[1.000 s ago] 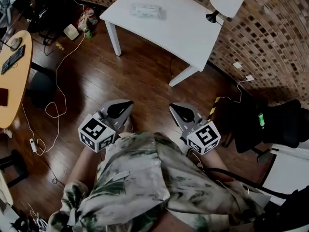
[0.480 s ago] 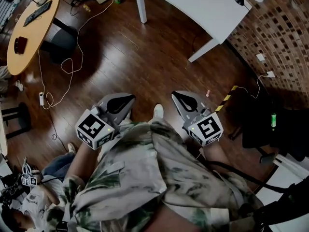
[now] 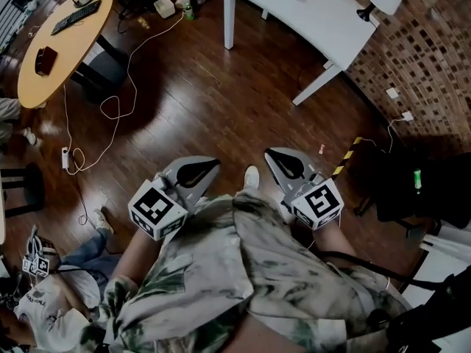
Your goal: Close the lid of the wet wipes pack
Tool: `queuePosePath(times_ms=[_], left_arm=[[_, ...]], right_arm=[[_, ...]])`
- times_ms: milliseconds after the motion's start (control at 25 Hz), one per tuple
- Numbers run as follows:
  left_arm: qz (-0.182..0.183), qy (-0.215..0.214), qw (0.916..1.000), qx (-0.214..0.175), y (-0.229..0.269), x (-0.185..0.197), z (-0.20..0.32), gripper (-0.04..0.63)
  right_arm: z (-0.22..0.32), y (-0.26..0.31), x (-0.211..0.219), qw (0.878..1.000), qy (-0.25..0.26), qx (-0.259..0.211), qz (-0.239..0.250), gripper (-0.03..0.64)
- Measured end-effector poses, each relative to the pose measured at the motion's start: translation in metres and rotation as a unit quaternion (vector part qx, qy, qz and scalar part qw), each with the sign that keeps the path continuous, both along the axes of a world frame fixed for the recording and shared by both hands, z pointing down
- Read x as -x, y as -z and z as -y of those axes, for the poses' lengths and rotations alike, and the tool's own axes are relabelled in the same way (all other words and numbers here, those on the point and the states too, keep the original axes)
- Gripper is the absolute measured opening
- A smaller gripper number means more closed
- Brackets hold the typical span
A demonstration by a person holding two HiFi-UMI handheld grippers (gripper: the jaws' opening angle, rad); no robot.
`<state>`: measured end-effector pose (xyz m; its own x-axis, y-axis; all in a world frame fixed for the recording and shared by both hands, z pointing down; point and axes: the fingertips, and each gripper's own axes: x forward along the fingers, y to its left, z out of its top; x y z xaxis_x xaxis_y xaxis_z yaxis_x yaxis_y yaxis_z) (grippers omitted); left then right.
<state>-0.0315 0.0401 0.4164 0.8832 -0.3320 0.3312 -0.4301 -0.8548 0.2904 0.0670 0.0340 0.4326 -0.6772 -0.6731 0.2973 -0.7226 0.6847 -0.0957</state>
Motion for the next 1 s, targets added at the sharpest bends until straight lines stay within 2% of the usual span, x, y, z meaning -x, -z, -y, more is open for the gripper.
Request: queuePosePath(times_ms=[200,360,480,600,800,1000], left_arm=[[-0.02,-0.015,0.9997,-0.004,-0.004,0.074,-0.045,0.002],[-0.032,-0.06,0.9977,0.001,-0.007,0.104,-0.08,0.002],[-0.028,-0.099,0.9947,0.003,-0.007,0.113,-0.103,0.002],[-0.032,-0.116,0.9927,-0.004,-0.003,0.115,-0.124,0.002],[-0.047,-0.145,0.9882,-0.015,0.006,0.104,-0.152,0.002],[-0.043,-0.17,0.984,-0.032,0.007,0.089,-0.187,0.002]], right_arm=[[-0.052,0.009,0.075,1.0,-0.021,-0.004,-0.007,0.005],[-0.094,0.014,0.11,0.998,-0.058,-0.011,-0.017,0.006],[-0.124,0.021,0.123,0.996,-0.087,-0.008,-0.02,0.006],[-0.152,0.028,0.129,0.994,-0.103,-0.002,-0.02,0.005],[-0.187,0.032,0.123,0.99,-0.138,-0.006,-0.023,0.005],[-0.224,0.033,0.111,0.987,-0.156,-0.019,-0.029,0.005]])
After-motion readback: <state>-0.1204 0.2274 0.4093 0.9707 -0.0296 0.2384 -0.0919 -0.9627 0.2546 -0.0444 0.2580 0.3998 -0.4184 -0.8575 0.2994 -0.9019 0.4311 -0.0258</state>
